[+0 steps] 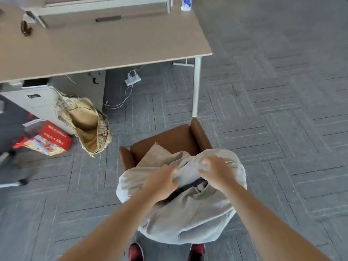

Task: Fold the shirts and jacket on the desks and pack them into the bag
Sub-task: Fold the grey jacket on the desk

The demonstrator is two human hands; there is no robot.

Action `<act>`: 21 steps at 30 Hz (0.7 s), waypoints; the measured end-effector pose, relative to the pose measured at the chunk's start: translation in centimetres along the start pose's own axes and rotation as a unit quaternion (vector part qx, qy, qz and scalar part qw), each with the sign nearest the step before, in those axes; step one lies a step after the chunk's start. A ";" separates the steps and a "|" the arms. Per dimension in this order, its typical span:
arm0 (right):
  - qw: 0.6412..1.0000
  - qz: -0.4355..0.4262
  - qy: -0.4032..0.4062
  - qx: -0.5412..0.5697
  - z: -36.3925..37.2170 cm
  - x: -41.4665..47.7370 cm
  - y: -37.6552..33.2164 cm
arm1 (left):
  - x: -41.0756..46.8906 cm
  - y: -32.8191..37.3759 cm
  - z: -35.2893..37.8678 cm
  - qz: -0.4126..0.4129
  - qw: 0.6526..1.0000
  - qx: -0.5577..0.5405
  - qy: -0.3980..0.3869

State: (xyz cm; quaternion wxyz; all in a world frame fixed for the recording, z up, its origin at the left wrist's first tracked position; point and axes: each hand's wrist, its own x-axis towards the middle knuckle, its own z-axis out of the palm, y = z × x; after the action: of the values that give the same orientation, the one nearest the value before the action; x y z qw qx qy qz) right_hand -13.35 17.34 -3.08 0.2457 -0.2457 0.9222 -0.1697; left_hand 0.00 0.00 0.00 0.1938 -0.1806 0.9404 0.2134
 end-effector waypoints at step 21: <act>0.997 -0.026 0.042 -0.065 3.0 3.7 -2.9 | -0.3 -2.5 0.3 -0.235 0.962 -0.111 0.080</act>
State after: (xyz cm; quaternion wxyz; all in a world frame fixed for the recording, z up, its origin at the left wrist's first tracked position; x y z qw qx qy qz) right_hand -13.48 12.35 -5.61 0.1861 -0.2777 0.9340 -0.1264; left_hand 1.41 -1.84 -0.91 0.1412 -0.4335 0.8542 0.2500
